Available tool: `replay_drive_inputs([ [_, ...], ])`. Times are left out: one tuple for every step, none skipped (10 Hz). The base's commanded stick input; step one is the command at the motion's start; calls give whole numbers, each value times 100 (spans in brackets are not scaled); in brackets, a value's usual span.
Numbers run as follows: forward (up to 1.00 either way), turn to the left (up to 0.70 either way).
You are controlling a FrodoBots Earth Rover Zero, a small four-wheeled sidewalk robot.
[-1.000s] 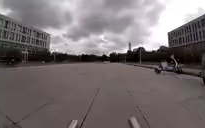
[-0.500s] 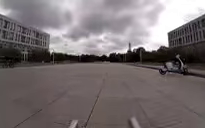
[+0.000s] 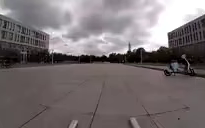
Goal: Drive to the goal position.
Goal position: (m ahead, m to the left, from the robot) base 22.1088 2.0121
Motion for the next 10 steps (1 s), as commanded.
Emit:
replay_drive_inputs([
  [100,0],
  [100,0],
  [100,0],
  [100,0],
  [100,0],
  [100,0],
  [100,0],
  [100,0],
  [100,0],
  [100,0],
])
